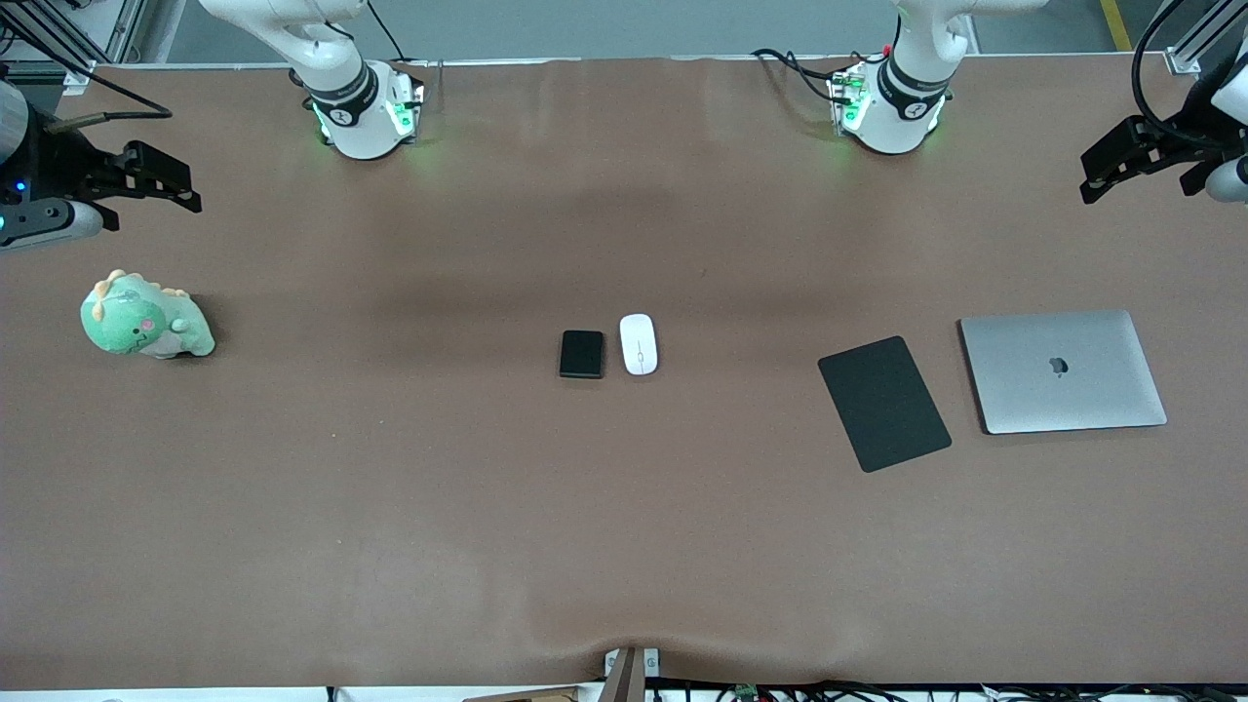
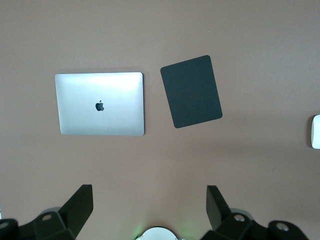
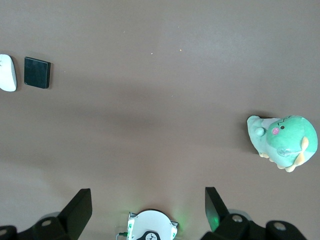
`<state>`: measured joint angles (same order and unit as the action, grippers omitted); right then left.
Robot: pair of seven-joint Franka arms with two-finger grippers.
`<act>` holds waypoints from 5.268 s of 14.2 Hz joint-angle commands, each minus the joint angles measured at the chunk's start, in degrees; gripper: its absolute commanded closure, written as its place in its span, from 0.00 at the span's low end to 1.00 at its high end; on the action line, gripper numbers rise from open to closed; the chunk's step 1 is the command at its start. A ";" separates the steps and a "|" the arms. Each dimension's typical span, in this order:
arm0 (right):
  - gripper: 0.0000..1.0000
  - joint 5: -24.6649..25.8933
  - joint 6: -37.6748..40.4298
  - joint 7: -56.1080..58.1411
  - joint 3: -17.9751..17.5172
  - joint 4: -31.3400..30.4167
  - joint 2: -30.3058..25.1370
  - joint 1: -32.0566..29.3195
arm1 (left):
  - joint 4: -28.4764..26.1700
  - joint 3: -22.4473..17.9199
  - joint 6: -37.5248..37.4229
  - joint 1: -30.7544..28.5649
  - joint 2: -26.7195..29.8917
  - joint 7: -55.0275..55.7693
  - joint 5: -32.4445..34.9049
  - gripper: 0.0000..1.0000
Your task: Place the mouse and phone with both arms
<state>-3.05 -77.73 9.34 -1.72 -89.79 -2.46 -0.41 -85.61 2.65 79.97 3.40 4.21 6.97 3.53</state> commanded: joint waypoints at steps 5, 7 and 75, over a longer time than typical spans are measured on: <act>0.00 -0.29 0.48 0.59 -0.74 -0.30 -0.79 -0.91 | 0.62 0.51 -0.34 0.30 -1.67 0.50 0.25 0.00; 0.00 -0.29 0.48 0.59 -0.74 -0.30 -0.79 -0.91 | 0.71 1.04 -0.26 0.12 -1.58 0.50 0.16 0.00; 0.00 -5.03 -1.28 -1.07 -0.83 2.16 13.36 0.50 | -9.84 17.48 61.71 26.40 -49.83 62.47 13.43 0.48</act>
<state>-6.50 -79.20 9.34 -2.51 -89.08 9.83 0.00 -96.59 20.62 140.43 28.99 -44.74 66.67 14.82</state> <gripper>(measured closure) 0.000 0.229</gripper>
